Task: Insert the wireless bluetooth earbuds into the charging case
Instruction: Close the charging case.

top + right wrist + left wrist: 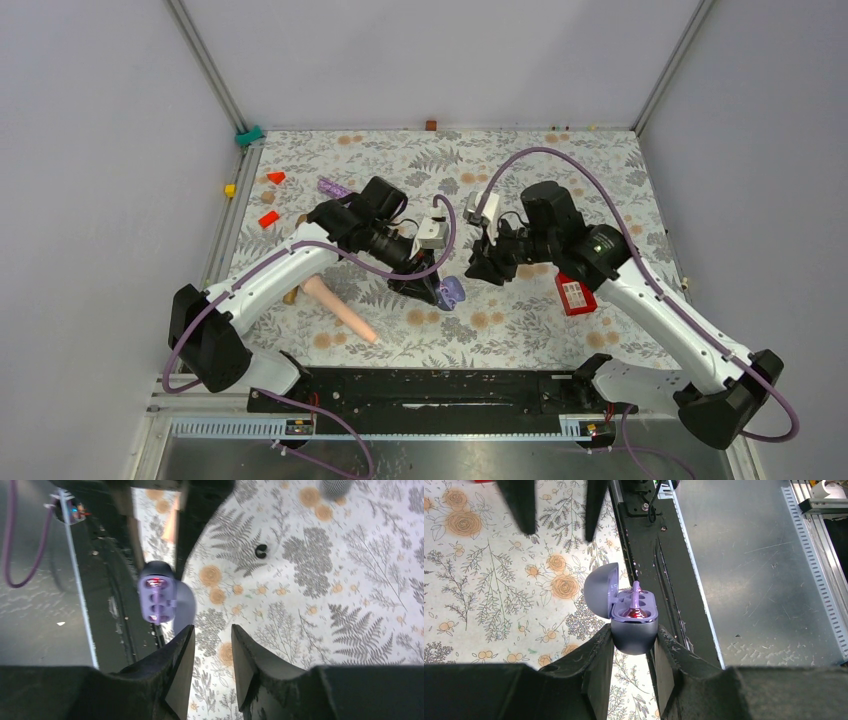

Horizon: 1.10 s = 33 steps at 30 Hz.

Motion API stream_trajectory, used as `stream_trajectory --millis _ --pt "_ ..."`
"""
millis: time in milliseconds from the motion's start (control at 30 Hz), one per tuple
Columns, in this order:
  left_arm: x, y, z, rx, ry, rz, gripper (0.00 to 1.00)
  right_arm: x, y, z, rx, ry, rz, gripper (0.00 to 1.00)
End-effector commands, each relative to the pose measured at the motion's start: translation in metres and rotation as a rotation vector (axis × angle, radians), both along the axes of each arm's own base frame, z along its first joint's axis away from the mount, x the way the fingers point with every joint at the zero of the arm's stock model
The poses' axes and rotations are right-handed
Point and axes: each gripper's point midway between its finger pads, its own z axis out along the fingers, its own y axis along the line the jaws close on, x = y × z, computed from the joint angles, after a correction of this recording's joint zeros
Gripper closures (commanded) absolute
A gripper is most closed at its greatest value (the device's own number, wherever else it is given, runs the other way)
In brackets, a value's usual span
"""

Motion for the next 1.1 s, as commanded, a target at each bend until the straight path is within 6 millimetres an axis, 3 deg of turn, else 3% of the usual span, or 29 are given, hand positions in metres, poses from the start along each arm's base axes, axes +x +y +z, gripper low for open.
stream_trajectory --millis 0,133,267,500,600,833,1000,1067 --pt "0.003 -0.006 0.026 -0.076 -0.077 -0.016 0.97 0.030 0.000 -0.015 -0.039 -0.032 -0.104 0.59" --pt "0.004 -0.007 0.025 -0.071 -0.078 -0.014 0.97 0.025 0.003 -0.028 -0.062 0.020 -0.067 0.54" --pt "0.005 -0.007 0.025 -0.071 -0.077 -0.014 0.97 0.007 0.008 -0.031 -0.055 0.094 0.027 0.48" --pt "0.008 -0.008 0.024 -0.062 -0.081 -0.005 0.98 -0.055 0.013 0.004 0.086 0.205 0.302 0.45" --pt "0.010 -0.008 0.023 -0.054 -0.084 0.001 0.98 -0.052 0.010 0.008 0.085 0.164 0.287 0.43" --pt "0.013 -0.010 0.022 -0.045 -0.079 0.009 0.98 -0.023 0.016 -0.005 0.059 0.150 0.158 0.38" --pt "0.014 -0.011 0.023 -0.045 -0.074 0.010 0.98 -0.023 0.031 -0.018 0.123 0.220 0.168 0.17" --pt "0.013 -0.010 0.024 -0.046 -0.071 0.010 0.98 -0.022 0.034 -0.022 0.144 0.221 0.177 0.02"
